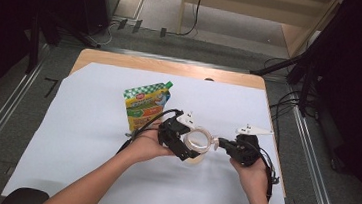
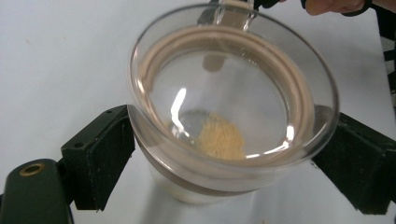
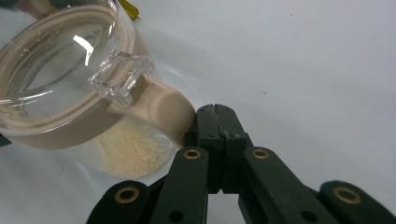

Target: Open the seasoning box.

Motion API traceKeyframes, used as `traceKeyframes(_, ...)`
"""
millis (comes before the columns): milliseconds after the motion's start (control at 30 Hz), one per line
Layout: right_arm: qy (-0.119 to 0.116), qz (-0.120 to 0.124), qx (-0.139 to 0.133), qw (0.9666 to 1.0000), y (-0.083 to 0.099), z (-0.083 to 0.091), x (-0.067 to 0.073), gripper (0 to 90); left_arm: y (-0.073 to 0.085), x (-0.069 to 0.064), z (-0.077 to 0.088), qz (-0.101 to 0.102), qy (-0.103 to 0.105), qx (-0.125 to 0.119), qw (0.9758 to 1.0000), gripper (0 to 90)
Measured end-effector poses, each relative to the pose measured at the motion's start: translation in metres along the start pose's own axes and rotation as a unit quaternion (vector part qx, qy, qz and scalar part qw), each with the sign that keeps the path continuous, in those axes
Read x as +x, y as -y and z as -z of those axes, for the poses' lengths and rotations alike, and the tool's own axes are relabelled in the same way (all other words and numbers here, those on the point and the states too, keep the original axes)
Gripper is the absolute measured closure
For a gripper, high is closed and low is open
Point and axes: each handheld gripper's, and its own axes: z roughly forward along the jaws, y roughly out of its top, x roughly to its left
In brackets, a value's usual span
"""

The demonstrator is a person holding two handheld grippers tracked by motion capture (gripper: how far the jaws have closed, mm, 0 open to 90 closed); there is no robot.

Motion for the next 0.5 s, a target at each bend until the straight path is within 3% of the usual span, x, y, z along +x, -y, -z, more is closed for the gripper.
traceKeyframes(100,0.000,0.000,0.001,1.0000,0.0000,-0.0001,0.0000,90.0,-0.0012,0.0016,0.0002,0.008,0.007,0.002,0.9999,10.8)
traceKeyframes(500,0.000,0.000,0.001,1.0000,0.0001,-0.0003,0.0000,90.0,-0.0068,0.0008,0.0028,-0.001,0.003,0.014,0.9999,11.4)
